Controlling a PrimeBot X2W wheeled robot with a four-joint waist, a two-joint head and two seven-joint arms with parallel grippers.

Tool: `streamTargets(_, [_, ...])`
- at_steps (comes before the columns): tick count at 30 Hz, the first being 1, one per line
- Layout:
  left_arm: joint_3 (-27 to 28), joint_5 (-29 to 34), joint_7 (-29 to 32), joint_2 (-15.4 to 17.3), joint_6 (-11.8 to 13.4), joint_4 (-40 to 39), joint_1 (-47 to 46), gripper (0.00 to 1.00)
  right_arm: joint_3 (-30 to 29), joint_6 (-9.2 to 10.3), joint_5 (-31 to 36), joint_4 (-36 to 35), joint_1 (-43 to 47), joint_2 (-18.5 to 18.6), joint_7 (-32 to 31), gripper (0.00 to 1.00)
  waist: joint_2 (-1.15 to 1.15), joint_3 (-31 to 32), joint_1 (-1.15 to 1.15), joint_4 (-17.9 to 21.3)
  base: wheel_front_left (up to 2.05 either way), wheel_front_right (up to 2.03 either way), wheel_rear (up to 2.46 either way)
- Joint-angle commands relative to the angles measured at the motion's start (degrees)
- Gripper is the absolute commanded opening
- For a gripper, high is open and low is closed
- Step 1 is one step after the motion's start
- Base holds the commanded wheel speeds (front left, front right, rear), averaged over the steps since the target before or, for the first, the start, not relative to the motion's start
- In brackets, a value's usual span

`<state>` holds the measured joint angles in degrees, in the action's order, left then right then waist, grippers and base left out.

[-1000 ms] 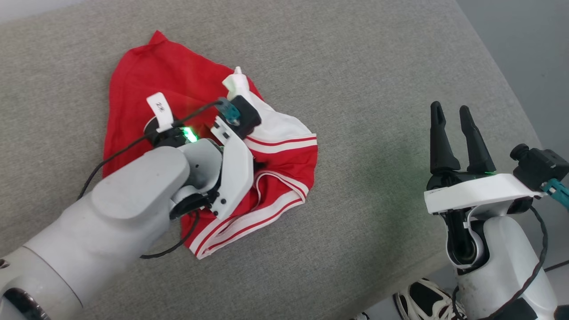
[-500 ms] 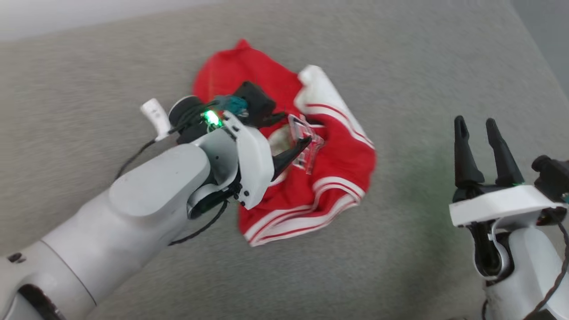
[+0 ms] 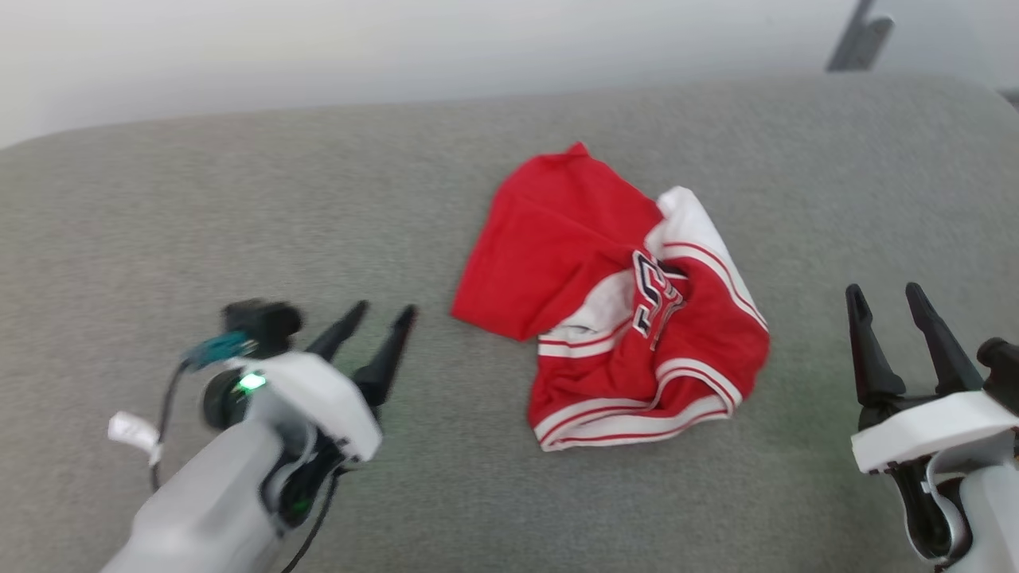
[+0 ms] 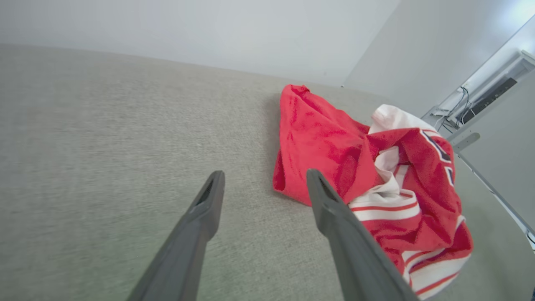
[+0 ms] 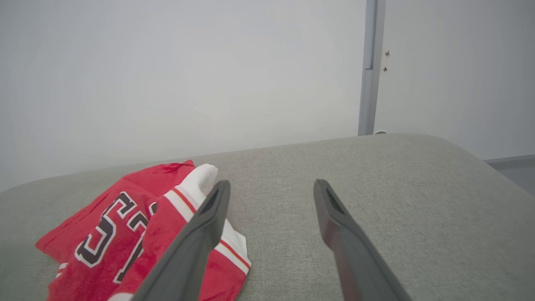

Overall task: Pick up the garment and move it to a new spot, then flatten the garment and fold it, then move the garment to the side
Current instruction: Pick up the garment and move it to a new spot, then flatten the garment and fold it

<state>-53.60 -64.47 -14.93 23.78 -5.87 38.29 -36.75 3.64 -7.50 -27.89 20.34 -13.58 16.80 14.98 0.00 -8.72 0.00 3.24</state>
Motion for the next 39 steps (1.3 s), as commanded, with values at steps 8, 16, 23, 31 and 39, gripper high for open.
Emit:
streamTargets(8, [28.61, 19.94, -0.33, -3.37, 0.68, -9.48, 21.24, 1.00, 0.16, 0.02, -0.59, -0.38, 2.94, 1.90, 0.27, 1.00, 0.00, 4.17, 0.00, -3.54, 0.00, 0.00, 0.00])
streamTargets(16, [45.87, 36.46, -0.34, -8.79, 0.86, -20.80, 34.04, 1.00, -0.67, 0.01, -0.77, -0.85, 5.56, 2.52, 0.27, 1.00, 0.00, 7.66, 0.00, -3.35, 0.00, 0.00, 0.00])
streamTargets(23, [51.30, 46.66, -0.35, -11.69, -0.07, -26.24, 38.69, 1.00, -1.03, 0.01, -0.92, -1.93, 6.21, 2.67, 0.27, 1.00, 0.00, 8.28, 0.00, -2.76, 0.00, 0.00, 0.00])
streamTargets(31, [54.37, 50.11, -0.35, -14.35, -1.16, -26.51, 40.51, 1.00, -1.21, 0.01, -0.71, -1.77, 6.77, 2.22, 0.27, 1.00, 0.00, 8.56, 0.00, -2.43, 0.00, 0.00, 0.00])
streamTargets(39, [55.21, 50.79, -0.35, -16.04, -1.60, -27.31, 40.12, 1.00, 1.80, 0.02, -2.31, 1.62, 3.07, 4.42, -2.56, 1.00, 0.00, 7.83, 0.00, -2.66, 0.00, 0.00, 0.00])
